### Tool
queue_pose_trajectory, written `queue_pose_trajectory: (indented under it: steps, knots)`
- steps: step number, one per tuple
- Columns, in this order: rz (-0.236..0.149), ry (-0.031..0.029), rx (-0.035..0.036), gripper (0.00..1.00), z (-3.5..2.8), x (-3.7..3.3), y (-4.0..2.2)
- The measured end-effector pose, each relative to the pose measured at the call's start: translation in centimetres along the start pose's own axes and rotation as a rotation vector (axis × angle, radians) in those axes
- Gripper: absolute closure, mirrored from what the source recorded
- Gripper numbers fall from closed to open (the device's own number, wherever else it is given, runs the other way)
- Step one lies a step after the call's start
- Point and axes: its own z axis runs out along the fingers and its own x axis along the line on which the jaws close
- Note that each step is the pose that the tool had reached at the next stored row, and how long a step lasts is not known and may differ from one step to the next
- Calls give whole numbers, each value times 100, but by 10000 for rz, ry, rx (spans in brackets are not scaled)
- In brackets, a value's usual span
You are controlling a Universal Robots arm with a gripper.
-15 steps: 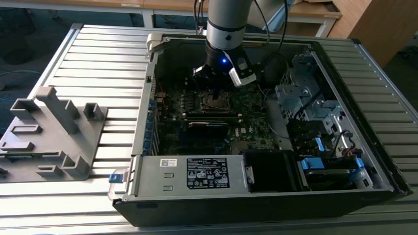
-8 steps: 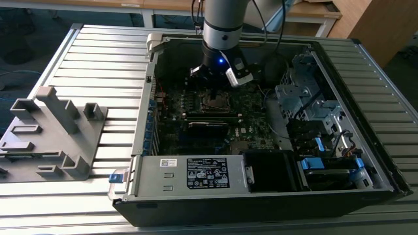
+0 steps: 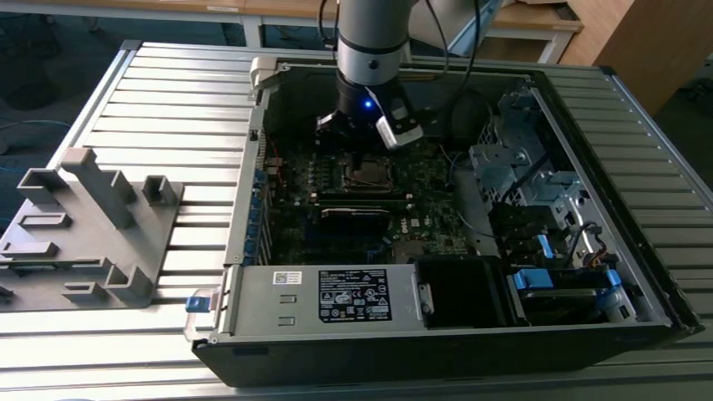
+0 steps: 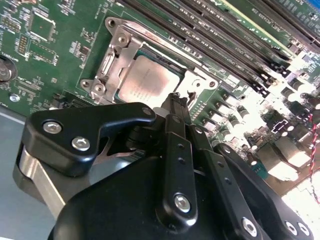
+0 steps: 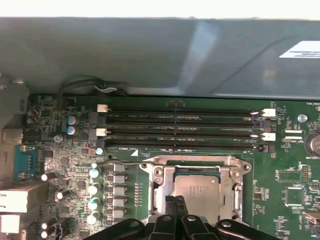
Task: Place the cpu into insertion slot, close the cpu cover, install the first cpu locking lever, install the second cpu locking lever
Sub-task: 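Close the cpu cover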
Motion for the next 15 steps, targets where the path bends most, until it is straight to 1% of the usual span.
queue_pose_trajectory:
  steps: [7,9,13,15]
  knots:
    - [1,-1,1,89,6,15,-1]
    - [0,-17,0,89,18,30,-1]
    - [-1,-37,1,89,66,52,-2]
    - [-3,-36,4,89,69,56,-2]
